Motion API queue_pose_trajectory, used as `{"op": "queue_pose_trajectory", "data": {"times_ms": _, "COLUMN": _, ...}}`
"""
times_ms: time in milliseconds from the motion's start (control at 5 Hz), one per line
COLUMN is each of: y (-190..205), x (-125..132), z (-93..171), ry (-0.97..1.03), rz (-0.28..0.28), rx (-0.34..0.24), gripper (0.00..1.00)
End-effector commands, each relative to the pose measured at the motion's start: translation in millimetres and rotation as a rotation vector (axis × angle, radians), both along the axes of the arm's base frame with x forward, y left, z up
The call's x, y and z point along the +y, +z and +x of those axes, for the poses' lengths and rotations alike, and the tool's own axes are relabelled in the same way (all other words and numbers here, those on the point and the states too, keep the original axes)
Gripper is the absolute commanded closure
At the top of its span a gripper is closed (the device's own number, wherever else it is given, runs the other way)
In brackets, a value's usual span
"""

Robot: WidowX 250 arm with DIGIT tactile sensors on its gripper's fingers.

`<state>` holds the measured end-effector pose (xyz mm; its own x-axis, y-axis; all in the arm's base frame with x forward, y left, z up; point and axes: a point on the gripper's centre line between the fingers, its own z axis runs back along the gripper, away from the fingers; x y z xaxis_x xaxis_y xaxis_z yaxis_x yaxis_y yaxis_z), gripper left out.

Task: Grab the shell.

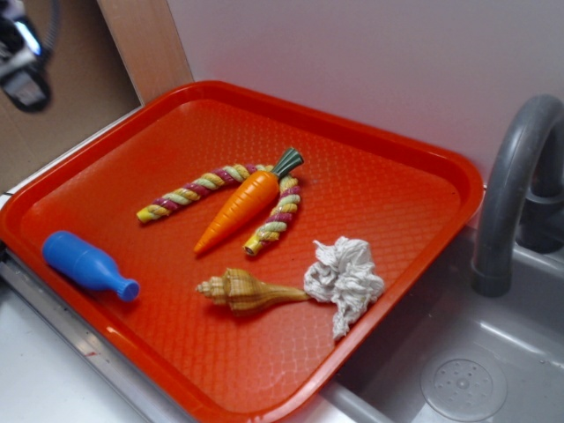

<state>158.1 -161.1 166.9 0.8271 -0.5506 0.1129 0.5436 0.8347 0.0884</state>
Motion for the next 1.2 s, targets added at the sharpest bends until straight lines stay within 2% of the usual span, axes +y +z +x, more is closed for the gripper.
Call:
{"op": "queue_pose_trajectory", "data": {"times_ms": 0, "y": -35, "x": -80, "z": -20, "ry": -0.222, "rz": -0.007, "rx": 0.039, "gripper": 0.0}}
{"op": "queue_pose_trajectory", "data": {"times_ms": 200, "y": -54, "x": -106, "z": -25, "ry": -0.304, "rz": 0.003, "rx": 0.073, "gripper": 0.0}}
{"op": "queue_pose_trajectory", "data": {"times_ms": 400, "y": -68, "x": -122, "z": -25, "ry": -0.331, "rz": 0.053, "rx": 0.107, "gripper": 0.0}}
{"op": "queue_pose_trajectory", "data": {"times_ms": 600, "y": -79, "x": -126, "z": -19, "ry": -0.29, "rz": 0.06, "rx": 0.14, "gripper": 0.0}}
{"op": "queue_pose_trajectory", "data": {"times_ms": 800, "y": -97, "x": -133, "z": -16, "ry": -0.333, "rz": 0.077, "rx": 0.168, "gripper": 0.0}}
{"op": "queue_pose_trajectory", "data": {"times_ms": 1000, "y": -120, "x": -135, "z": -18, "ry": -0.349, "rz": 0.109, "rx": 0.224, "gripper": 0.0}}
